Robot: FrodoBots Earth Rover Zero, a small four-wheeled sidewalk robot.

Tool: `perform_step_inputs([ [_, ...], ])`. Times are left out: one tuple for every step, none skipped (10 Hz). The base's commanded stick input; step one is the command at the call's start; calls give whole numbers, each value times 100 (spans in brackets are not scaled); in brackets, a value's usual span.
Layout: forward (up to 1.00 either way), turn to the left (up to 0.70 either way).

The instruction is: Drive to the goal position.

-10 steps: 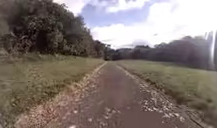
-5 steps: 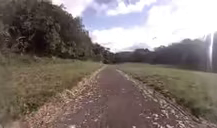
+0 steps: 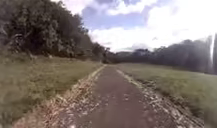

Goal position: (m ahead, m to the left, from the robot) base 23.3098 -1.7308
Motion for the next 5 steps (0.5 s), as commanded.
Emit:
perform_step_inputs([
  [70,0],
  [70,0],
  [70,0],
  [70,0],
  [70,0],
])
